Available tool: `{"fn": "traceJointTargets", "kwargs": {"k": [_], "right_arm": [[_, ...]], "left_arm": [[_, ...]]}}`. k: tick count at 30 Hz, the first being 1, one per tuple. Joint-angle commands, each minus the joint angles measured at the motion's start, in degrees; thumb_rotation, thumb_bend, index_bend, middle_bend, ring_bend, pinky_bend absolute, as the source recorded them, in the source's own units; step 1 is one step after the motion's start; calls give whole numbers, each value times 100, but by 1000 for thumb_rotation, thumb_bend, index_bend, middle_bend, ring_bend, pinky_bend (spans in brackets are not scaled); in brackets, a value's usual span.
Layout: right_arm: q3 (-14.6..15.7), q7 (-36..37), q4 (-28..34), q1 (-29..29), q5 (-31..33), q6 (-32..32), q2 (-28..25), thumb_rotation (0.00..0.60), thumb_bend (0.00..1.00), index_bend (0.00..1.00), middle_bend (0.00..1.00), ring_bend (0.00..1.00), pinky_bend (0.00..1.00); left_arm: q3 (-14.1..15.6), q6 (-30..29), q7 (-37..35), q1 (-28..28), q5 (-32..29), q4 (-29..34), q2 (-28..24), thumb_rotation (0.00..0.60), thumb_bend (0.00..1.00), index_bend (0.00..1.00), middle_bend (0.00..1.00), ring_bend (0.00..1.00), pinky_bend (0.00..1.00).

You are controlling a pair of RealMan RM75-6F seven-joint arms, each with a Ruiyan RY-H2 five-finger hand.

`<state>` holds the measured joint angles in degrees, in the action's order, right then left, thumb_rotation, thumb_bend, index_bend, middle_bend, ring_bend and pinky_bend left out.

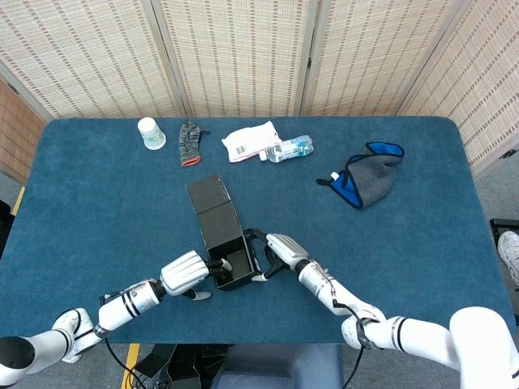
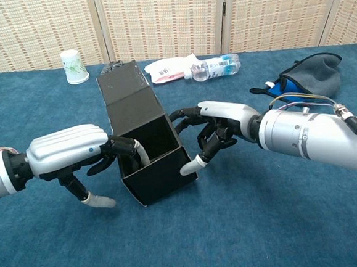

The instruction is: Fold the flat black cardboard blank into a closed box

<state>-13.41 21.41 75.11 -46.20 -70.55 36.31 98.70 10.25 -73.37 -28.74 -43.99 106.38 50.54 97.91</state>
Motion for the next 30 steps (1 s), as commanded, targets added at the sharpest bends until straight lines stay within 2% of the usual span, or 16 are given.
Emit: {"fn": "traceJointTargets", "kwargs": {"k": [1,8,14,21,30], "right_arm": [[-12,5,17,-120,35,-220,-132,600,260,72,283,739,1000],[51,42,-92,-227,-115,-345,-194,600,260,41,266,728,1000],[165,32,-231,-195,-437,-43,-117,600,229,2,262,728,1000],[266,82,-354,-160,-626,190,-35,600,208,0,261,728,1000],[327,137,-448,-171,-683,281,30,600,201,0,261,728,1000]], "left_arm": [[-7,53,26,-36,-21,58,-26,600,175,418,314,558,867],[-26,108,56,-122,-17,152,-63,600,175,477,392,562,867],[-43,132,86,-213,12,214,-64,600,175,541,485,566,867],[-53,49,101,-210,23,145,8,600,175,620,606,591,866],[-50,-29,95,-193,12,97,21,600,175,654,650,597,866]]}}
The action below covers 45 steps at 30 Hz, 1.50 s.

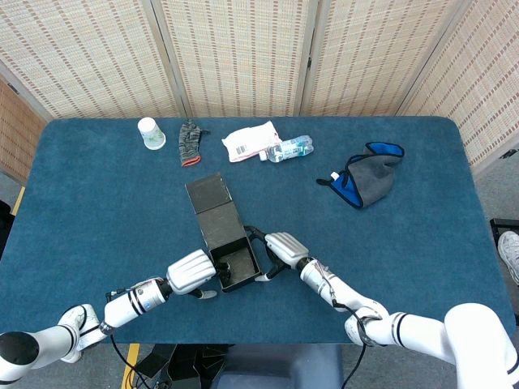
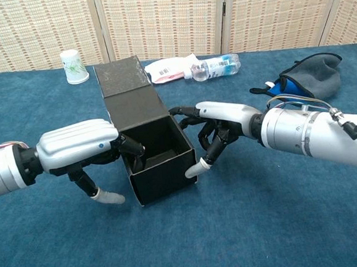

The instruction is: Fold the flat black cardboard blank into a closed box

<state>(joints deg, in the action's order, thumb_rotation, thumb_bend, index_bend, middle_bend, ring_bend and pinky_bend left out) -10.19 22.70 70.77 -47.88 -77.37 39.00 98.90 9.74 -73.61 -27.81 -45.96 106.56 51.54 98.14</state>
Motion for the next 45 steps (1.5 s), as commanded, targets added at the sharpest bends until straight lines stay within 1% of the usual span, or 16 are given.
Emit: {"fn": "traceJointTargets", "kwargs": {"k": [1,4,6,8,10,12,14,16,21,27,32,34,37,41,44,45], "right_arm": [[4,14,-25,-2,3,22,17,600,200,0,261,728,1000],[-1,23,-68,-3,13,53,31,600,199,0,262,728,1000],[-4,17,-99,3,29,79,39,600,199,0,262,728,1000],[-5,3,-136,15,54,107,54,600,199,0,259,728,1000],[-14,-13,-179,46,76,186,98,600,198,0,249,728,1000],[-18,-16,-219,84,117,249,158,600,196,0,237,728,1000],[-18,-17,-247,114,139,302,204,600,193,0,229,728,1000],[-13,-40,-256,134,134,353,221,600,191,0,224,728,1000],[26,-112,-113,207,131,462,212,600,171,0,188,724,1000],[15,-303,228,307,257,555,96,600,122,0,133,704,1000],[-61,-448,568,362,432,553,-156,600,95,0,118,694,1000],[-87,-476,704,386,494,547,-273,600,84,0,117,693,1000],[-149,-434,1014,435,600,513,-534,600,65,0,117,693,1000],[-228,-363,1449,509,762,445,-956,600,46,0,118,693,1000],[-262,-315,1770,572,881,378,-1298,600,33,0,118,693,1000],[-269,-294,1873,593,902,361,-1407,600,29,0,119,693,1000]], "left_arm": [[-2,-7,6,8,-12,-3,-6,600,175,650,649,598,866],[-2,13,20,30,-53,35,-39,600,175,589,584,597,856],[-14,17,59,63,-100,90,-81,600,175,502,470,582,844],[-31,14,116,106,-155,146,-127,600,175,447,401,554,833],[-41,10,158,149,-200,189,-169,600,175,409,322,498,821],[-59,7,223,208,-265,238,-225,600,175,392,247,412,803],[-74,-14,253,277,-331,290,-291,600,176,380,215,328,792],[-85,-16,299,338,-396,352,-374,600,176,361,196,279,785],[-123,-8,411,567,-643,598,-648,600,176,307,146,232,755],[-150,-20,564,845,-897,1002,-1011,600,176,242,116,218,716],[-176,-103,679,1071,-1041,1437,-1295,600,176,190,106,216,710],[-206,-144,676,1145,-1096,1582,-1367,600,175,147,100,216,710],[-256,-136,512,1234,-1207,1743,-1468,600,175,71,74,215,710],[-383,106,89,1296,-1517,1913,-1560,600,176,2,27,213,681],[-456,502,-433,1254,-1771,2064,-1656,600,174,0,1,168,618],[-477,634,-582,1231,-1842,2103,-1683,600,169,0,0,135,573]]}}
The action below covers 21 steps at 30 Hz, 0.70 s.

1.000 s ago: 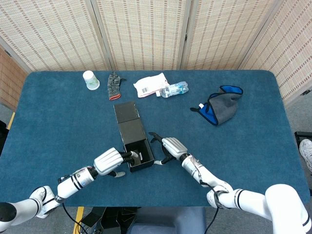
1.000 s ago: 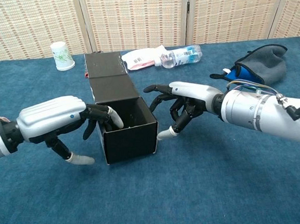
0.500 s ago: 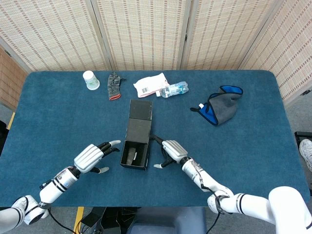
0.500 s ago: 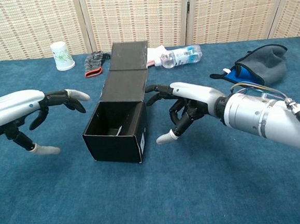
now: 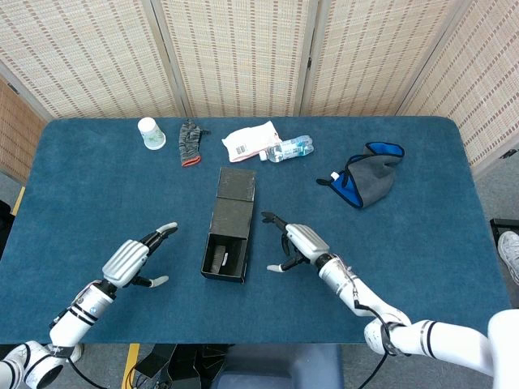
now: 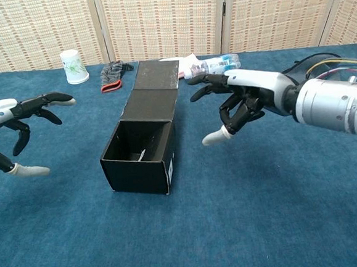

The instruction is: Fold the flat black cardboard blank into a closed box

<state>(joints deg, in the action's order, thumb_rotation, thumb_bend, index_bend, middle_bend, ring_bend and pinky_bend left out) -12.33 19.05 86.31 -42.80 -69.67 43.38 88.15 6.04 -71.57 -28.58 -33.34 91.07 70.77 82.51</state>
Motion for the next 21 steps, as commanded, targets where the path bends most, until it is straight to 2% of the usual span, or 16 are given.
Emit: {"fn": "traceJointTargets", "kwargs": {"k": [1,9,15,19,21], "right_arm": [[-59,113,439,107,137,-108,-457,600,29,0,124,693,1000],[-320,630,1247,429,-299,330,-1466,600,29,0,143,693,1000],[-357,691,1437,574,-410,623,-1747,600,30,0,147,693,1000],[-285,726,1439,641,-446,703,-1774,600,29,0,153,693,1000],[-244,738,1441,670,-478,741,-1780,600,29,0,156,693,1000]], "left_arm": [[-125,560,-644,-57,-350,213,-147,600,163,0,0,116,547],[-310,1424,-1398,-352,-545,208,-119,600,122,0,0,53,459],[-372,1851,-1789,-617,-412,64,93,600,102,0,0,16,386],[-384,2010,-1886,-756,-300,-75,256,600,98,0,0,82,387],[-440,2028,-1863,-789,-321,-183,367,600,94,0,0,166,424]]}}
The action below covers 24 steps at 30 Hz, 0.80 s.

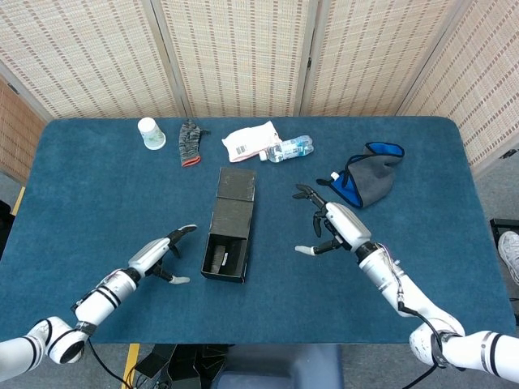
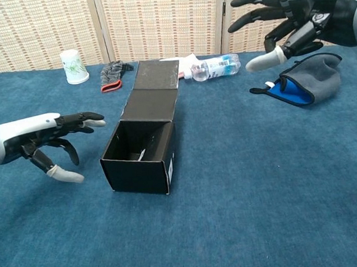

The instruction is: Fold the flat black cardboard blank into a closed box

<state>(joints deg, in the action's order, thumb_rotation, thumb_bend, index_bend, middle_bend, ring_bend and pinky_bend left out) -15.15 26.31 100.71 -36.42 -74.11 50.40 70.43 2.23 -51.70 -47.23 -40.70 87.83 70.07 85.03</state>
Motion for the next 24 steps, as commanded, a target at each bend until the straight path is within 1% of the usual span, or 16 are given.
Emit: {"fn": "traceJointTargets", "kwargs": {"k": [1,3,6,8,16,24], "right_arm": [[52,9,0,41,-47,55,-13,600,29,0,157,693,1000],[73,25,5,67,-74,102,-24,600,30,0,157,693,1000],[101,49,-6,90,-101,141,-40,600,29,0,161,693,1000],[120,62,-17,99,-107,153,-43,600,29,0,163,693,1000],[188,130,-91,124,-125,189,7,600,29,0,164,693,1000],[241,176,-171,172,-101,236,31,600,29,0,171,693,1000]], "left_arm": [[-86,45,6,-62,-16,-159,163,600,88,0,0,204,455],[-104,100,-48,-101,-15,-236,231,600,79,0,0,257,510],[-109,149,-100,-145,10,-374,316,600,76,0,0,289,569],[-105,194,-170,-172,19,-430,356,600,76,0,0,295,591],[-50,462,-597,-346,102,-554,439,600,76,0,0,303,606],[45,580,-1149,-496,260,-716,574,600,76,0,0,310,609]]}}
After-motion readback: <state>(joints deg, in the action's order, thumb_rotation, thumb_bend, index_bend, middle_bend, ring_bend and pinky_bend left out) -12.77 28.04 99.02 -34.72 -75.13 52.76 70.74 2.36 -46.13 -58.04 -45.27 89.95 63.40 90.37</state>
